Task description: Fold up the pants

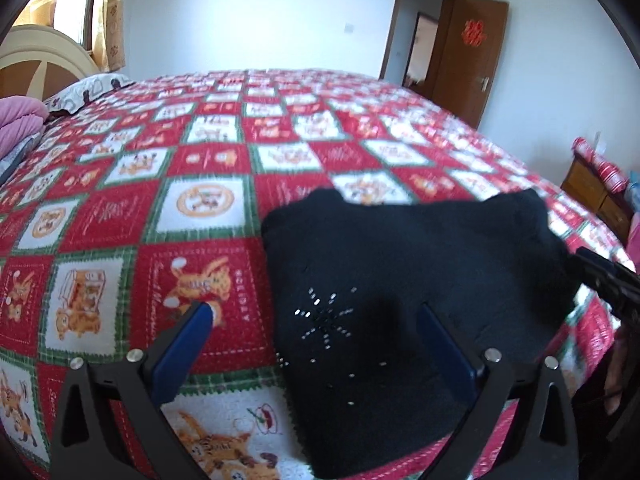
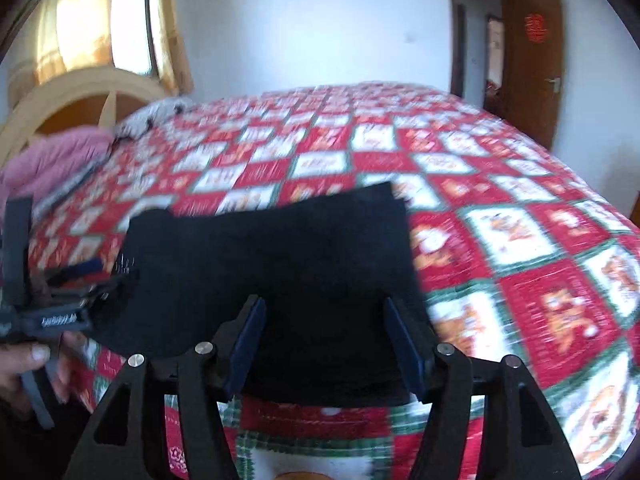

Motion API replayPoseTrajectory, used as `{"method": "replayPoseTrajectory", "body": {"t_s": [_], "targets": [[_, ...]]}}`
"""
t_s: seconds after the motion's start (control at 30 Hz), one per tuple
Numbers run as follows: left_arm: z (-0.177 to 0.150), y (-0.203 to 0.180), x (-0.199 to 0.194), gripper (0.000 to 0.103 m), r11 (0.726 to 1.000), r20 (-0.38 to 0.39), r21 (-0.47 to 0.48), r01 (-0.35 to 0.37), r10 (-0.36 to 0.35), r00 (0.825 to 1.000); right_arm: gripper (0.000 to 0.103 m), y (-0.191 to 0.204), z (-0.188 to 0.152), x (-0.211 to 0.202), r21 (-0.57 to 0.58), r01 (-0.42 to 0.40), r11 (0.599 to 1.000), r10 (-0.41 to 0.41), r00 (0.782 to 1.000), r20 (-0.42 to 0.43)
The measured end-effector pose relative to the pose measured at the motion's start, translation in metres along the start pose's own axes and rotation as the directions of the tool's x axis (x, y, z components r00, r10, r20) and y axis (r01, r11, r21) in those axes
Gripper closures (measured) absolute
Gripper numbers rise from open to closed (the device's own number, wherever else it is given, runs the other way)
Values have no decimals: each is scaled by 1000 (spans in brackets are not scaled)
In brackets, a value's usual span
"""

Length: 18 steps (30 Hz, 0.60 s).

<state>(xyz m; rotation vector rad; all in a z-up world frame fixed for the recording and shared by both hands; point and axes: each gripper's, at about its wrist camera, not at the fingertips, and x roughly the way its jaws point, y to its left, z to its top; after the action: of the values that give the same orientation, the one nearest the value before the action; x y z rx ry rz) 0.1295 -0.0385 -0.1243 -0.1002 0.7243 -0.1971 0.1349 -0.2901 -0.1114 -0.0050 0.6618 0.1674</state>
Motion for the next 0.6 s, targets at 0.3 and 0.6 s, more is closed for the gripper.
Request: {"method": "replayPoseTrajectory", "body": {"t_s": [0.3, 0.6], "targets": [[-2, 11, 22, 0, 998, -43, -55, 34, -37, 998, 40, -57, 11, 13, 194, -66, 979, 75, 996, -38], [3, 4, 31, 0, 999, -47, -17, 43, -44, 998, 43, -77, 10, 58, 330, -205, 921, 250, 963, -99]]}}
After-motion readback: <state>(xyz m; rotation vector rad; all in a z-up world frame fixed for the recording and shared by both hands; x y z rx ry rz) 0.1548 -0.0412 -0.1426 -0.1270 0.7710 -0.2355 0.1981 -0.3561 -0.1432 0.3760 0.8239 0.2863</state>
